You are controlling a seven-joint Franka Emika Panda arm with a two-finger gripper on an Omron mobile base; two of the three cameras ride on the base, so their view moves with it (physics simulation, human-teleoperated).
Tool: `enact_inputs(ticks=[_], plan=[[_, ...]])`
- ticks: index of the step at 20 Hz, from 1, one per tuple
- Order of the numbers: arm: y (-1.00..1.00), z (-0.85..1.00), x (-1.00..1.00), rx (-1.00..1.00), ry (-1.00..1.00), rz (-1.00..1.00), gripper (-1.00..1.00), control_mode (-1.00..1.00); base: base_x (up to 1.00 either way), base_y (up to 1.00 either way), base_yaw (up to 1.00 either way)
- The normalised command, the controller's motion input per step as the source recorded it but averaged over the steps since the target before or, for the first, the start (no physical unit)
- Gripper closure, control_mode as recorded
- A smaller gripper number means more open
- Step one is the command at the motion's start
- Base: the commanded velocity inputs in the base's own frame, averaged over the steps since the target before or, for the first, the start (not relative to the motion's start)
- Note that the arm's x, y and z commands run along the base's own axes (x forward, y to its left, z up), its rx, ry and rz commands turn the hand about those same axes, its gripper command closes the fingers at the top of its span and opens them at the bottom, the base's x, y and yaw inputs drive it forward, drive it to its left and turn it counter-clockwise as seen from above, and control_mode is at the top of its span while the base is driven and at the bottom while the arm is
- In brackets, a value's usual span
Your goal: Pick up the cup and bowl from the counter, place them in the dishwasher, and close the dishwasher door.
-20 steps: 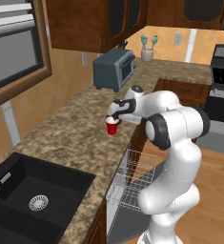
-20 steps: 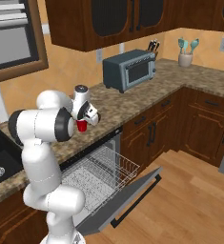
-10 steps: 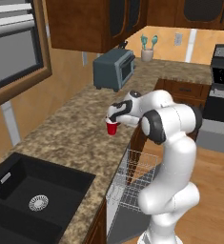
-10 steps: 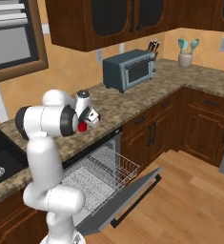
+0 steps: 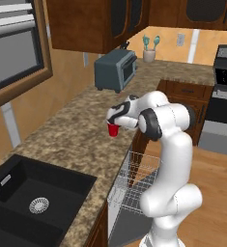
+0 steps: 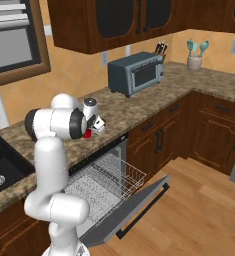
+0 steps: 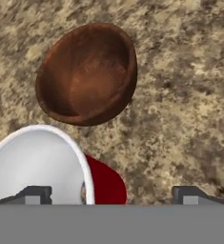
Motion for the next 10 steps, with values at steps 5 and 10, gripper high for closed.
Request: enact_inputs(ticks=[5,10], plan=[[0.06,-0.3,0.16,0.01,0.0,-0.02,1.0,-1.0,0.0,0.0,0.0],[-0.02,-0.24,-0.17,0.0,0.0,-0.01,1.0,-1.0,0.0,0.0,0.0]])
